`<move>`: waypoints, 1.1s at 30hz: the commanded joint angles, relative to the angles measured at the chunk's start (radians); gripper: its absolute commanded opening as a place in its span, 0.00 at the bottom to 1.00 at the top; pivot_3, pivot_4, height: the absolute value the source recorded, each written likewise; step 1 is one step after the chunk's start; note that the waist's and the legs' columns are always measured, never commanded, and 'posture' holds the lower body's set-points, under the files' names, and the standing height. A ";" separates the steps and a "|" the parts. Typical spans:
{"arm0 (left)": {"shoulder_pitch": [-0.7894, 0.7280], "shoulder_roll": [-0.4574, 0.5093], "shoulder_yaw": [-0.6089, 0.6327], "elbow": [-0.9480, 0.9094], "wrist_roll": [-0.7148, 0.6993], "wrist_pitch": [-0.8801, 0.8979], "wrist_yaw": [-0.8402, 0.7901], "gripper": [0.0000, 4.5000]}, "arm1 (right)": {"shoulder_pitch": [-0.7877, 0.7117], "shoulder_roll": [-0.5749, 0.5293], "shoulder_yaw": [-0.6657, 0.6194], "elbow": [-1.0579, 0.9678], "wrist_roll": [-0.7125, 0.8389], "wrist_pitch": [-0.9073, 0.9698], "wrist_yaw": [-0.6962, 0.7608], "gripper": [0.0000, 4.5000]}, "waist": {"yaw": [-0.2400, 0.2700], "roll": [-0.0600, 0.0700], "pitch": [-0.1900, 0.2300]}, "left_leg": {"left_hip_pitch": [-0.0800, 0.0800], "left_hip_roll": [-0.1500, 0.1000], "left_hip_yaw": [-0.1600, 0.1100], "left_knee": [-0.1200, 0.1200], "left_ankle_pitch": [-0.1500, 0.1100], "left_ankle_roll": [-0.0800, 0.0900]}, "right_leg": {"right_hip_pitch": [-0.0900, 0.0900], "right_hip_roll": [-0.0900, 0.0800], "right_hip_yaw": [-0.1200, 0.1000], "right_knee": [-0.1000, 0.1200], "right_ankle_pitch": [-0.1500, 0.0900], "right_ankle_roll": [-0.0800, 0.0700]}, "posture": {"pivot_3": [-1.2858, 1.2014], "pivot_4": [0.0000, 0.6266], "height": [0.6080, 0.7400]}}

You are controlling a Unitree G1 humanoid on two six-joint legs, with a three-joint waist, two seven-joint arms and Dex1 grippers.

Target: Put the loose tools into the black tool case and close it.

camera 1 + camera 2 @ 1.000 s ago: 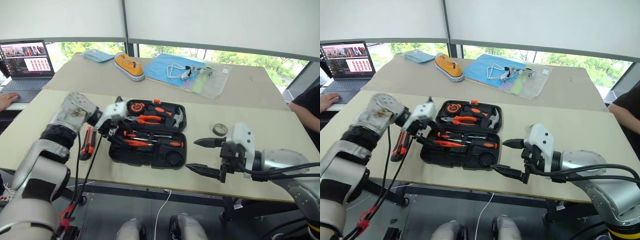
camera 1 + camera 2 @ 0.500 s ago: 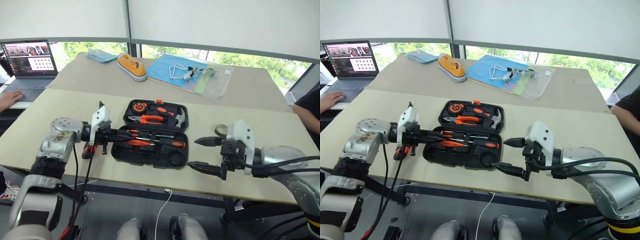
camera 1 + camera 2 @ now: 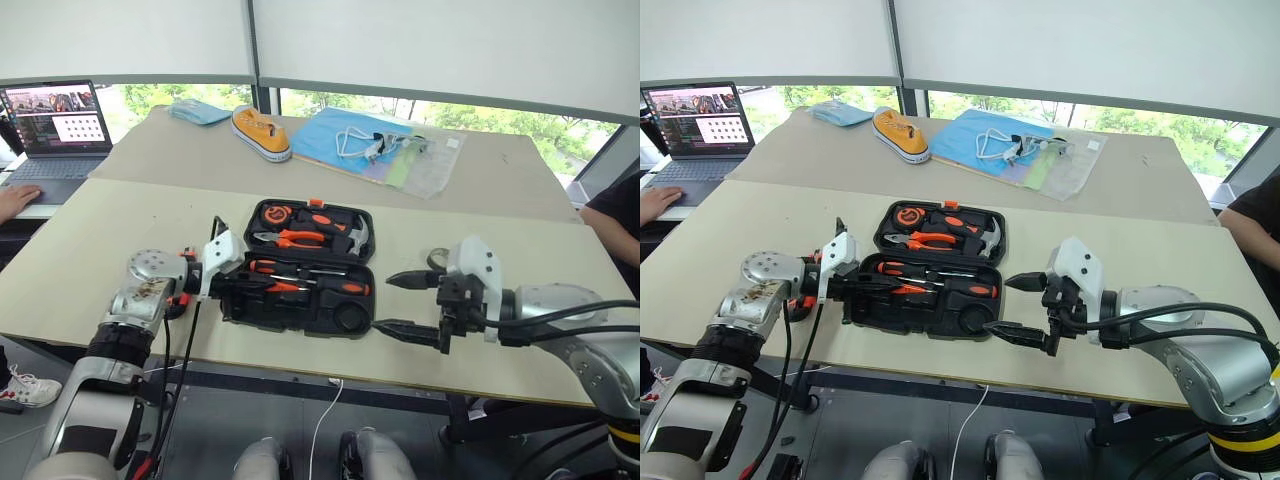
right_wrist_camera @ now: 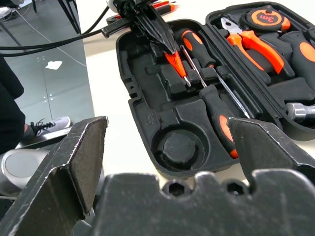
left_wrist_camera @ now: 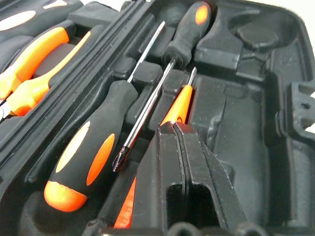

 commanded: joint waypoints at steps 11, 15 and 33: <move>-0.031 -0.025 -0.001 0.083 0.037 -0.035 -0.030 0.01 | -0.006 0.013 -0.006 -0.037 0.011 0.000 -0.015 1.00 | -0.002 0.000 0.000 | 0.000 0.000 0.000 0.000 0.000 0.000 | 0.000 0.000 0.000 0.000 0.000 0.000 | 0.52 0.24 0.84; -0.006 0.000 0.029 0.045 0.033 0.006 0.015 0.01 | -0.020 0.012 0.003 -0.024 0.000 -0.012 -0.006 1.00 | -0.003 0.000 0.000 | 0.001 0.000 0.000 0.000 0.000 0.000 | 0.000 0.000 0.000 0.000 0.000 0.000 | 0.52 0.24 0.84; 0.817 0.097 0.859 -0.883 -0.321 0.775 0.510 0.98 | -0.314 0.108 0.165 0.251 -0.096 -0.145 0.223 1.00 | -0.015 0.002 0.000 | 0.006 0.001 0.000 -0.005 0.000 -0.001 | 0.001 -0.008 0.003 -0.001 0.000 0.000 | 0.52 0.24 0.84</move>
